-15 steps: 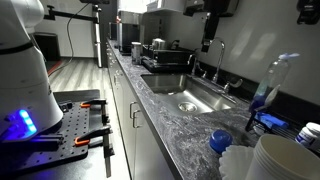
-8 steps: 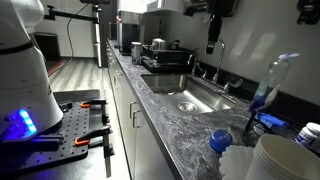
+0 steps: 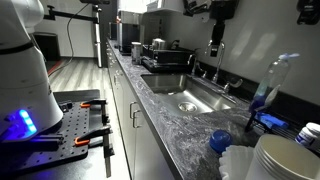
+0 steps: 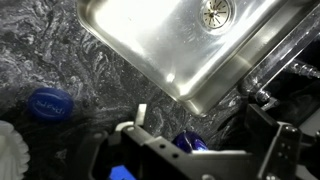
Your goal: Open the faucet using the faucet handle on the right then close the faucet
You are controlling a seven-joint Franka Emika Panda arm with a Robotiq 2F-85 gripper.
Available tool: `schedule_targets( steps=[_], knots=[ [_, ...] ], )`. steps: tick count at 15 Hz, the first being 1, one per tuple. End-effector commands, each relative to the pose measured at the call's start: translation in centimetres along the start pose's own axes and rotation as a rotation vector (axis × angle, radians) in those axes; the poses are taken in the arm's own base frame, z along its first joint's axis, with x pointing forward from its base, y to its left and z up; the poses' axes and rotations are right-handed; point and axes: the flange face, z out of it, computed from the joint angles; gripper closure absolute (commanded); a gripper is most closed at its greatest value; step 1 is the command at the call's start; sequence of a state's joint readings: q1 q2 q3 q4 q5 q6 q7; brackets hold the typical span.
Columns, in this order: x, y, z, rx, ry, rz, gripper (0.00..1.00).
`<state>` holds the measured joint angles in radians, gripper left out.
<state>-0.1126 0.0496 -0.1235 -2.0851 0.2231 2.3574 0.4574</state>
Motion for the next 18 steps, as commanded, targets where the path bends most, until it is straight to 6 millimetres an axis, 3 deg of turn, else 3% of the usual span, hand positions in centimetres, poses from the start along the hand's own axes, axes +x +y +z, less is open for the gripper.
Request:
schedule_targets(
  steps=[1,6,7,13,18],
  knots=[
    [1.3,-2.9,1.7,0.018,0.055,0.059,0.0],
    [3.1,-5.8,3.4,0.008,0.098,0.099,0.0],
    [2.3,-4.3,3.5,0.019,0.084,0.087,0.0],
    [2.5,-4.3,4.1,0.012,0.081,0.089,0.0],
    [4.3,-6.0,6.5,0.05,0.04,0.108,0.0]
  ],
)
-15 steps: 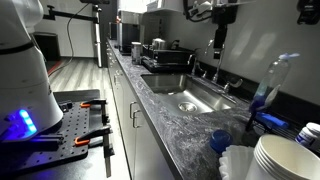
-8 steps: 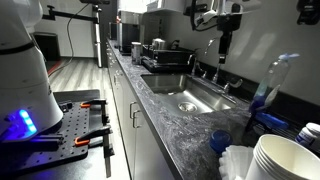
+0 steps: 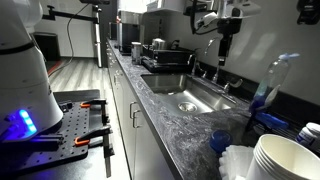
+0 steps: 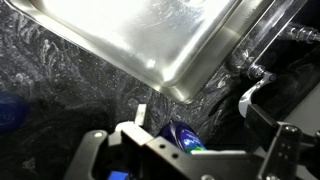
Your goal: Open the faucet using the faucet handle on the right then close the faucet
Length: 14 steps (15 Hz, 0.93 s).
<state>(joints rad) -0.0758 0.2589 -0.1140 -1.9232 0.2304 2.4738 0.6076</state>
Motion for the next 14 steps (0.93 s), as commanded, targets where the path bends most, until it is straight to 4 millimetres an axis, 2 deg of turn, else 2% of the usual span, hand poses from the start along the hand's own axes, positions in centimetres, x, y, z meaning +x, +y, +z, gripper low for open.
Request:
schedule_targets(
  steps=[1,7,14],
  knots=[
    [1.7,-1.9,1.8,0.032,-0.023,0.004,0.0],
    [4.7,-4.8,4.3,0.041,-0.009,-0.006,0.0],
    [6.7,-9.1,7.6,0.024,-0.027,-0.042,0.0]
  ],
)
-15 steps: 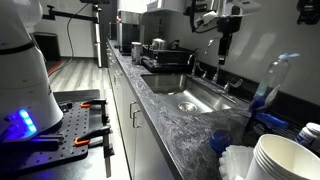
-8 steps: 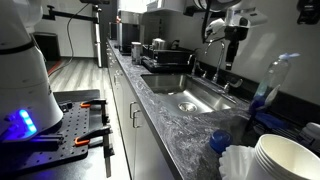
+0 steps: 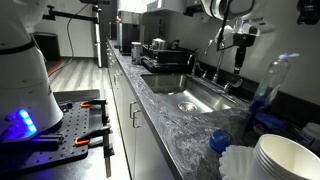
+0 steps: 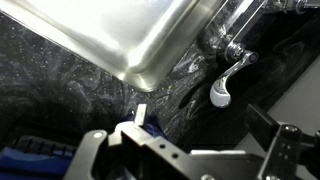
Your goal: Open the faucet using the faucet handle on the right then close the faucet
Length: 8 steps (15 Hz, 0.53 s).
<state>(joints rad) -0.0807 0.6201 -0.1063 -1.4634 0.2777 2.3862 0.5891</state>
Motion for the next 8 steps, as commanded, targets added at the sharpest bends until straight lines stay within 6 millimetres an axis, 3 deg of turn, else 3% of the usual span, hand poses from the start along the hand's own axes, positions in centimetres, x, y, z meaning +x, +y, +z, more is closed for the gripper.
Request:
schedule_targets(
  steps=[1,8],
  knots=[
    [1.2,-2.7,1.5,-0.005,-0.03,-0.019,0.0],
    [2.2,-4.5,5.9,-0.038,-0.048,-0.011,0.0]
  ],
)
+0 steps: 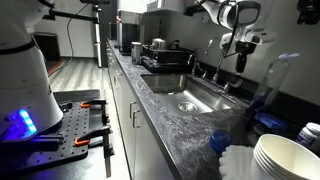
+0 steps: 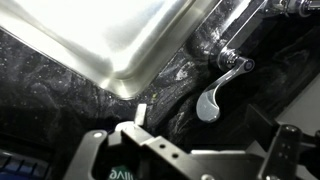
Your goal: Open the faucet using the faucet handle on the right then close the faucet
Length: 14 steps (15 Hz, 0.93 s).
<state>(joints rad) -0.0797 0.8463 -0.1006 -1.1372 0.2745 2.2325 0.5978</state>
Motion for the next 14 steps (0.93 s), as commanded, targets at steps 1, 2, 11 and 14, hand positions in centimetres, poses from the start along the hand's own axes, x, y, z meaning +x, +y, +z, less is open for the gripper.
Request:
schedule_targets(
  steps=[1,2,11,14],
  knots=[
    [1.0,-1.2,1.9,-0.007,0.009,0.032,0.0],
    [1.1,-1.4,2.5,-0.005,0.019,0.046,0.0],
    [1.3,-2.4,5.5,-0.01,0.059,0.095,0.34],
    [1.5,-2.5,5.4,-0.014,0.067,0.1,0.58]
  ],
)
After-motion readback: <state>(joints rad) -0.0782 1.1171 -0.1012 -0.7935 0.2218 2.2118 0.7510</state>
